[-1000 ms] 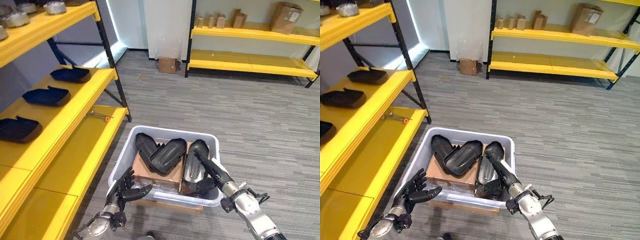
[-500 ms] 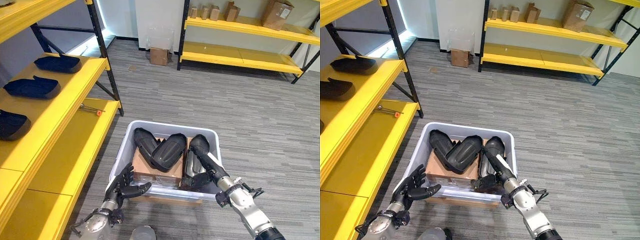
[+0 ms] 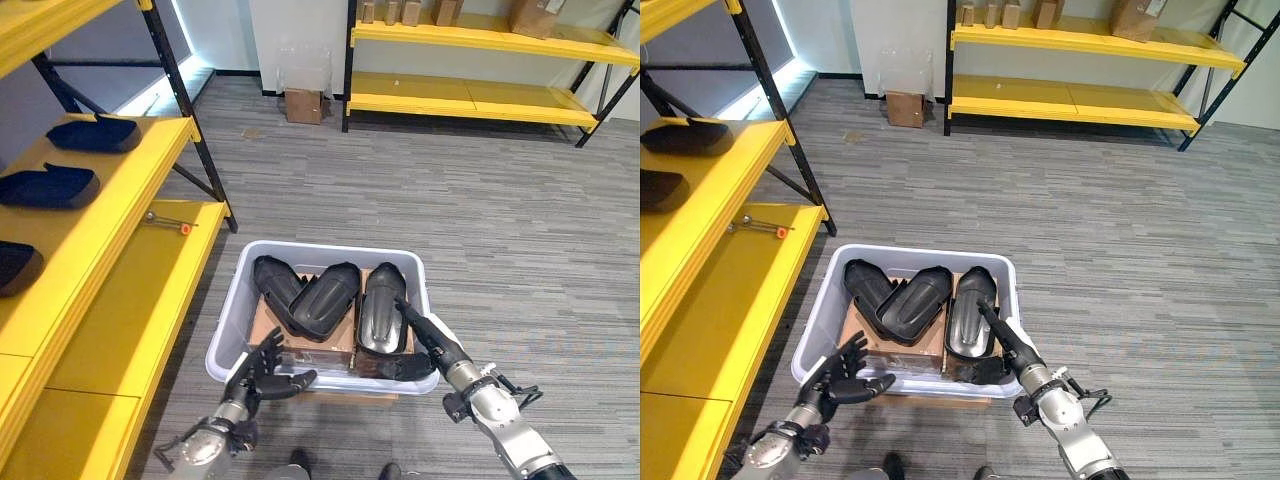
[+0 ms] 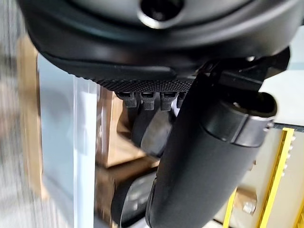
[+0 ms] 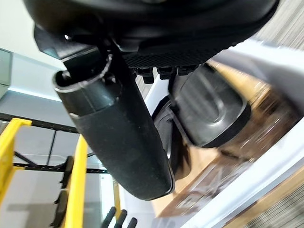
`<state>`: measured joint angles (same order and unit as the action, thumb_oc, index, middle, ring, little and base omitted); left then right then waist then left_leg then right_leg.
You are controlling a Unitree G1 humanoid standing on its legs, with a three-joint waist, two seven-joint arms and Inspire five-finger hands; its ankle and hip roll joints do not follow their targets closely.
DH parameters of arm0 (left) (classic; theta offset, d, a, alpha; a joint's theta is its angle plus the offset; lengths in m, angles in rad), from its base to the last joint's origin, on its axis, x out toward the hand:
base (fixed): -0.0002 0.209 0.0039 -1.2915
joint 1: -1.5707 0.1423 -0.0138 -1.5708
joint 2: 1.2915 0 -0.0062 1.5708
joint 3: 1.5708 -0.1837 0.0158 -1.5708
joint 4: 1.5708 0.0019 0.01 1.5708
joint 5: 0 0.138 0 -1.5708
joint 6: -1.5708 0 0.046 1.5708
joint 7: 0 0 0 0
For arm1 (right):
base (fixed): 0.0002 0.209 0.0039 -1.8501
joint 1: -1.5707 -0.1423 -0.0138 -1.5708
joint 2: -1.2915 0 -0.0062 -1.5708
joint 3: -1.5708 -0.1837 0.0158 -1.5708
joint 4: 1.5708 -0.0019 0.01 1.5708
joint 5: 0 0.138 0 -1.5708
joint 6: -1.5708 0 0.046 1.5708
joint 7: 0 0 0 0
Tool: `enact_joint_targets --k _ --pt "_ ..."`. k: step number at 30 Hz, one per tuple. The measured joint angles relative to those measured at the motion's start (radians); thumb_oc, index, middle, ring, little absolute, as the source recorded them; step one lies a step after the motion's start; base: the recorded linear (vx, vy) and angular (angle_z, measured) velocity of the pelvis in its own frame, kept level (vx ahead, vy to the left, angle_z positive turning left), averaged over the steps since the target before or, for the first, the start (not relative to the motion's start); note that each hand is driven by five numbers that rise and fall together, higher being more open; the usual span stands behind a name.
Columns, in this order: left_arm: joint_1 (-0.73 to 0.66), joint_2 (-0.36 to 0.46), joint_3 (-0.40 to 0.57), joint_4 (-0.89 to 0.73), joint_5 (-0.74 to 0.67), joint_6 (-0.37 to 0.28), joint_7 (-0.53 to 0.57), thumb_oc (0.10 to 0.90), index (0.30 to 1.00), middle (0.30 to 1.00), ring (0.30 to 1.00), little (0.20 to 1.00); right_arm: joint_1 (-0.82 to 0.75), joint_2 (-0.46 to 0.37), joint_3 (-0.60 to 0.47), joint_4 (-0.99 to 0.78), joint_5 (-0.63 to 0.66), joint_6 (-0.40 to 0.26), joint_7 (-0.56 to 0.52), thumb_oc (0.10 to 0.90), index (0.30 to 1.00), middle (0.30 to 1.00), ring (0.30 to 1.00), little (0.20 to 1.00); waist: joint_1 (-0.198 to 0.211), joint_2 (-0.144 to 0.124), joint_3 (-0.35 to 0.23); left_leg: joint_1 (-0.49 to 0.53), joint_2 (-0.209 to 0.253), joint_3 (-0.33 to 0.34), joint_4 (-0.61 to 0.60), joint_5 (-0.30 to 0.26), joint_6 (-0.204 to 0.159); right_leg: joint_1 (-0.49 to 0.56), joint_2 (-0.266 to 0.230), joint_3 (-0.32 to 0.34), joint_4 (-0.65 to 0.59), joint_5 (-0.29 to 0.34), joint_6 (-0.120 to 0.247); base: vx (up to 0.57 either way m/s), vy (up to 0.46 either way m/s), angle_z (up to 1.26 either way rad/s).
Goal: Move parts from the plastic box to the shelf.
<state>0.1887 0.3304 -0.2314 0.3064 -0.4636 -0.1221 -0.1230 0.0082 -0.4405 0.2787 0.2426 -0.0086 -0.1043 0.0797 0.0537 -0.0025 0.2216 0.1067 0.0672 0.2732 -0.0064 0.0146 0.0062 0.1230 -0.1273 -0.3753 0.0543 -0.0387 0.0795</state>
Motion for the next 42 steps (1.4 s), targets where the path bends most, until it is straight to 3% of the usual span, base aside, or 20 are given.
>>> enact_joint_targets --k 5,10,12,13,14,17,20,22,23,24,25,26,27,28,30,31,33,36,42 --pt "-0.011 -0.001 0.001 0.0 0.0 0.0 -0.003 0.9 1.0 1.0 1.0 1.0 0.014 0.0 0.001 0.0 -0.056 0.0 0.002 0.9 1.0 1.0 1.0 1.0 0.0 0.017 -0.016 -0.005 0.006 -0.001 0.011 0.0 0.0 -0.009 0.003 0.004 0.018 -0.021 0.001 0.1 -0.143 -0.02" --pt "-0.029 0.003 0.0 0.002 0.0 0.0 -0.003 0.9 1.0 1.0 1.0 1.0 0.015 -0.001 0.004 0.001 -0.069 0.0 0.002 0.9 1.0 1.0 1.0 1.0 0.001 0.004 -0.026 -0.073 0.009 -0.007 0.119 0.001 -0.001 -0.051 -0.011 0.029 0.106 -0.083 -0.019 0.03 -0.119 0.18" --pt "-0.03 0.005 0.0 0.005 0.0 0.0 -0.005 0.9 1.0 1.0 1.0 1.0 0.013 -0.002 0.008 0.008 -0.072 0.0 0.0 0.9 1.0 1.0 1.0 1.0 0.009 -0.001 -0.028 -0.106 0.013 -0.012 0.194 0.02 -0.029 -0.072 -0.023 0.042 0.145 -0.113 -0.035 -0.01 -0.08 0.17" --pt "-0.032 0.01 0.001 0.01 0.001 0.001 -0.004 0.9 1.0 1.0 1.0 1.0 0.005 -0.002 0.016 0.009 -0.09 -0.001 -0.003 0.9 1.0 1.0 1.0 1.0 0.007 -0.013 -0.028 -0.14 0.014 -0.004 0.245 0.048 -0.07 -0.083 -0.032 0.06 0.162 -0.125 -0.051 0.01 0.021 0.06" --pt "-0.029 0.011 0.001 0.01 0.001 0.003 -0.004 0.9 1.0 1.0 1.0 1.0 0.001 -0.006 0.025 0.01 -0.103 -0.001 -0.005 0.9 1.0 1.0 1.0 1.0 0.011 -0.018 -0.028 -0.143 0.016 -0.002 0.249 0.078 -0.071 -0.079 -0.042 0.065 0.155 -0.111 -0.065 0.03 0.088 -0.02" --pt "-0.026 0.01 0.0 0.009 0.002 0.006 -0.021 0.9 1.0 1.0 1.0 1.0 -0.011 -0.01 0.035 0.014 -0.109 -0.003 -0.011 0.9 1.0 1.0 1.0 1.0 0.001 -0.024 -0.031 -0.133 0.041 0.029 0.249 0.053 -0.012 -0.079 -0.045 0.054 0.161 -0.096 -0.087 0.05 0.204 -0.08" --pt "-0.026 0.01 0.0 0.003 0.002 0.006 -0.042 0.9 1.0 1.0 1.0 1.0 -0.01 -0.029 0.037 0.014 -0.11 0.0 -0.011 0.9 1.0 1.0 1.0 1.0 -0.023 -0.025 -0.035 -0.1 0.099 0.017 0.204 0.039 -0.02 -0.096 -0.04 0.055 0.184 -0.102 -0.095 0.05 0.3 0.0" --pt "-0.044 0.01 -0.002 0.015 0.0 0.006 -0.049 0.9 1.0 1.0 1.0 1.0 -0.012 -0.055 0.048 0.026 -0.11 0.003 -0.024 0.9 1.0 1.0 1.0 1.0 -0.027 -0.014 -0.043 -0.088 0.208 -0.04 0.127 0.074 -0.078 -0.15 -0.038 0.079 0.242 -0.122 -0.102 0.05 0.47 -0.09" --pt "-0.05 0.01 -0.003 0.023 -0.001 0.006 -0.051 0.9 1.0 1.0 1.0 1.0 -0.014 -0.059 0.053 0.038 -0.11 0.004 -0.025 0.9 1.0 1.0 1.0 1.0 -0.028 -0.013 -0.044 -0.087 0.239 -0.049 0.117 0.087 -0.095 -0.159 -0.038 0.081 0.261 -0.131 -0.102 0.06 0.424 -0.08" --pt "-0.057 0.01 -0.011 0.04 -0.001 0.007 -0.057 0.9 1.0 1.0 1.0 1.0 -0.013 -0.06 0.057 0.061 -0.111 0.009 -0.027 0.9 1.0 1.0 1.0 1.0 -0.028 -0.011 -0.044 -0.087 0.308 -0.061 0.106 0.108 -0.115 -0.181 -0.053 0.097 0.318 -0.157 -0.092 0.09 0.488 -0.07" --pt "-0.057 0.011 -0.017 0.045 -0.001 0.007 -0.057 0.9 1.0 1.0 1.0 1.0 -0.013 -0.061 0.059 0.073 -0.111 0.011 -0.029 0.9 1.0 1.0 1.0 1.0 -0.029 -0.011 -0.044 -0.086 0.331 -0.053 0.104 0.112 -0.118 -0.193 -0.069 0.099 0.349 -0.171 -0.087 0.08 0.432 -0.11" --pt "-0.054 0.01 -0.031 0.045 -0.001 0.008 -0.059 0.9 1.0 1.0 1.0 1.0 -0.009 -0.071 0.063 0.078 -0.111 0.015 -0.029 0.9 1.0 1.0 1.0 1.0 -0.034 -0.008 -0.044 -0.082 0.335 -0.047 0.1 0.148 -0.1 -0.216 -0.094 0.113 0.404 -0.192 -0.064 0.07 0.436 -0.07" --pt "-0.048 0.005 -0.051 0.045 -0.002 0.008 -0.059 0.9 1.0 1.0 1.0 1.0 -0.007 -0.099 0.064 0.077 -0.111 0.016 -0.026 0.9 1.0 1.0 1.0 1.0 -0.049 0.018 -0.045 -0.076 0.322 -0.017 0.103 0.242 -0.057 -0.227 -0.115 0.12 0.442 -0.203 -0.028 0.04 0.431 0.04" --pt "-0.04 0.002 -0.069 0.044 -0.001 0.009 -0.062 0.9 1.0 1.0 1.0 1.0 -0.006 -0.114 0.062 0.084 -0.111 0.026 -0.033 0.9 1.0 1.0 1.0 1.0 -0.07 0.046 -0.05 -0.055 0.302 0.023 0.089 0.19 -0.091 -0.232 -0.146 0.125 0.457 -0.202 0.004 0.06 0.475 0.19" --pt "-0.045 0.01 -0.064 0.039 -0.002 0.009 -0.056 0.9 1.0 1.0 1.0 1.0 -0.006 -0.111 0.064 0.085 -0.118 0.029 -0.036 0.9 1.0 1.0 1.0 1.0 -0.075 0.044 -0.051 -0.052 0.231 0.018 0.057 0.094 -0.105 -0.258 -0.209 0.149 0.46 -0.183 0.04 0.08 0.43 0.16" --pt "-0.044 0.011 -0.054 0.04 -0.002 0.014 -0.055 0.9 1.0 1.0 1.0 1.0 -0.003 -0.097 0.064 0.091 -0.142 0.03 -0.042 0.9 1.0 1.0 1.0 1.0 -0.075 0.042 -0.05 -0.051 0.205 0.015 0.053 0.085 -0.143 -0.258 -0.234 0.162 0.457 -0.165 0.061 0.07 0.332 0.11" --pt "-0.029 0.021 -0.04 0.04 -0.003 0.025 -0.058 0.9 1.0 1.0 1.0 1.0 0.018 -0.07 0.065 0.091 -0.183 0.027 -0.059 0.9 1.0 1.0 1.0 1.0 -0.065 0.043 -0.048 -0.04 0.17 0.014 0.051 0.074 -0.148 -0.224 -0.256 0.171 0.397 -0.125 0.084 0.05 0.272 0.1" --pt "-0.005 0.059 -0.038 0.044 -0.003 0.027 -0.062 0.9 1.0 1.0 1.0 1.0 0.027 -0.052 0.065 0.091 -0.188 0.018 -0.082 0.9 1.0 1.0 1.0 1.0 -0.049 0.047 -0.048 -0.031 0.16 0.015 0.048 0.071 -0.15 -0.184 -0.257 0.166 0.325 -0.085 0.107 0.03 0.144 0.0" --pt "0.029 0.061 -0.04 0.044 -0.003 0.026 -0.062 0.9 1.0 1.0 1.0 1.0 0.026 -0.054 0.061 0.087 -0.224 0.016 -0.163 0.9 1.0 1.0 1.0 1.0 -0.045 0.047 -0.042 -0.044 0.164 0.016 0.013 0.087 -0.138 -0.149 -0.234 0.137 0.195 -0.009 0.12 0.0 0.027 -0.01"
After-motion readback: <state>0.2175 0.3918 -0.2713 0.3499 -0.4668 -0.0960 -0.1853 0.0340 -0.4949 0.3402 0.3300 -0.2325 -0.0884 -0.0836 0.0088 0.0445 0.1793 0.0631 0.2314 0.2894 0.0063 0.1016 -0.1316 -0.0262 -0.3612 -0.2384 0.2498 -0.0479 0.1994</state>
